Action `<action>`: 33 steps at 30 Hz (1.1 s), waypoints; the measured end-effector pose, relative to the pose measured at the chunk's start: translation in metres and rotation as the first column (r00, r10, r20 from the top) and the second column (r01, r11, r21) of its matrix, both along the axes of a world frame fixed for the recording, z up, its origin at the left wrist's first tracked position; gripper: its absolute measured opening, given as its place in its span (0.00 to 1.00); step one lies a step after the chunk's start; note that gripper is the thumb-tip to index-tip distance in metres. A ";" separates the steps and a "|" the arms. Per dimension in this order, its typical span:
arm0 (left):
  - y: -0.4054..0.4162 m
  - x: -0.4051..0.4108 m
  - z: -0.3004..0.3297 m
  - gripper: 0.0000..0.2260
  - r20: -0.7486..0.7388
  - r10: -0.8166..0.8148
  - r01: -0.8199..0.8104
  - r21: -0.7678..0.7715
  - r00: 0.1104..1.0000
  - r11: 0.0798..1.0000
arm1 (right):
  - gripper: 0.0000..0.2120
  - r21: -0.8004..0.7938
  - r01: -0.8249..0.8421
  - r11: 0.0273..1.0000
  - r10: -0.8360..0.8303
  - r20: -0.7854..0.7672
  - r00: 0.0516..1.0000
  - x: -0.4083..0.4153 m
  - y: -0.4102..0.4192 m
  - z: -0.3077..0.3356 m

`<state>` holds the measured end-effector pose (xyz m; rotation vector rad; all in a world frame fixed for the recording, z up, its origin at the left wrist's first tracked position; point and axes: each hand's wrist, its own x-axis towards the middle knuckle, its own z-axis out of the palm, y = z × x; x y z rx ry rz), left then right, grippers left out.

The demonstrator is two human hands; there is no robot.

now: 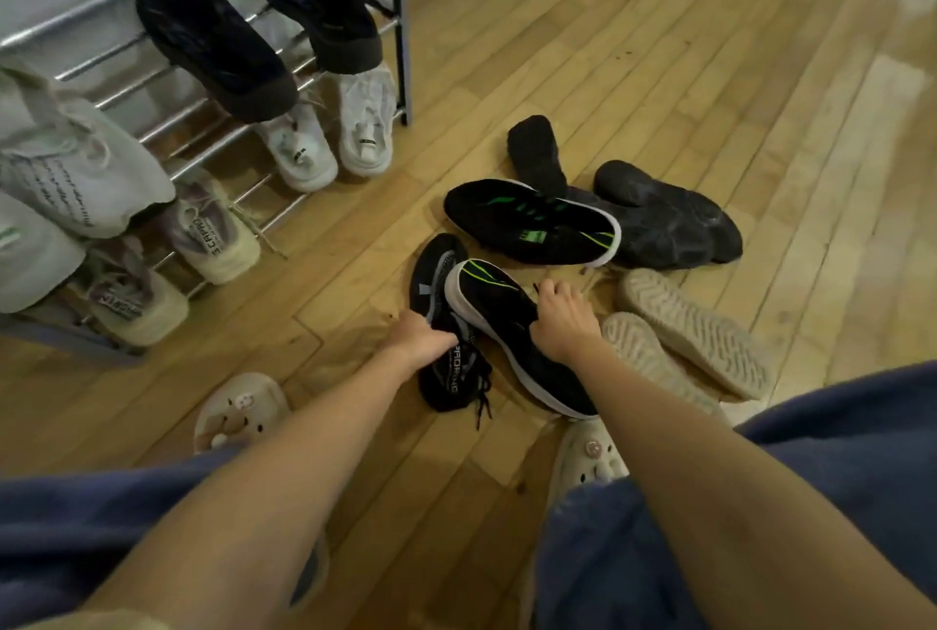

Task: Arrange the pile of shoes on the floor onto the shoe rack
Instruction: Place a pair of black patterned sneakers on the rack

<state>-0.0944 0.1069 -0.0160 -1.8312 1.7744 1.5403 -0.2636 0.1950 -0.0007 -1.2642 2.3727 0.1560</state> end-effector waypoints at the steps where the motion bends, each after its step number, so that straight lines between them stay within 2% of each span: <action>1: 0.001 -0.003 -0.002 0.33 0.001 0.023 -0.023 0.003 1.000 1.000 | 0.22 -0.025 0.031 0.999 -0.031 0.002 1.000 -0.005 0.001 0.000; 7: 0.009 -0.014 -0.017 0.26 0.014 0.177 -0.177 0.080 0.984 0.981 | 0.21 -0.169 0.339 0.925 -0.337 0.043 0.941 -0.029 0.007 -0.005; 10: 0.011 -0.013 -0.026 0.27 0.010 0.214 -0.214 0.060 0.977 0.975 | 0.20 -0.247 0.410 0.878 -0.407 0.065 0.911 -0.034 0.008 -0.010; 13: 0.009 -0.013 -0.029 0.29 0.005 0.268 -0.267 0.095 0.963 0.959 | 0.22 -0.342 0.523 0.781 -0.504 0.149 0.851 -0.039 0.007 -0.017; 15: 0.005 -0.012 -0.024 0.26 0.013 0.297 -0.294 0.171 0.955 0.940 | 0.33 -0.383 0.656 0.651 -0.559 0.342 0.755 -0.046 0.002 -0.013; 17: -0.002 -0.010 -0.014 0.19 -0.006 0.346 -0.329 0.301 0.938 0.895 | 0.40 -0.342 0.783 0.519 -0.550 0.567 0.612 -0.057 -0.010 -0.005; 19: -0.010 -0.008 -0.002 0.15 -0.027 0.397 -0.363 0.349 0.918 0.864 | 0.40 -0.255 0.890 0.378 -0.535 0.724 0.435 -0.069 -0.023 0.001; 21: -0.018 -0.002 0.008 0.15 -0.062 0.408 -0.367 0.330 0.911 0.870 | 0.38 -0.144 0.964 0.224 -0.554 0.795 0.247 -0.078 -0.032 0.005; 22: -0.025 0.002 0.004 0.19 -0.074 0.438 -0.403 0.279 0.896 0.872 | 0.36 -0.131 0.974 0.184 -0.567 0.795 0.214 -0.082 -0.033 0.004; 24: -0.035 0.013 -0.003 0.33 -0.098 0.488 -0.466 0.185 0.867 0.865 | 0.30 -0.147 0.970 0.196 -0.571 0.787 0.235 -0.085 -0.035 0.002; 25: -0.039 0.017 -0.003 0.33 -0.113 0.498 -0.484 0.133 0.860 0.865 | 0.26 -0.148 0.963 0.225 -0.562 0.788 0.253 -0.084 -0.037 0.002; 26: -0.039 0.020 0.002 0.29 -0.119 0.498 -0.494 0.067 0.859 0.867 | 0.24 -0.143 0.955 0.260 -0.555 0.787 0.269 -0.082 -0.039 0.003; 29: -0.034 0.024 0.025 0.20 -0.110 0.531 -0.540 -0.081 0.840 0.838 | 0.29 -0.117 0.920 0.374 -0.550 0.771 0.321 -0.068 -0.037 0.004; 33: -0.031 0.028 0.033 0.20 -0.205 0.632 -0.656 -0.080 0.747 0.750 | 0.15 0.019 0.890 0.456 -0.569 0.775 0.275 -0.043 -0.026 -0.006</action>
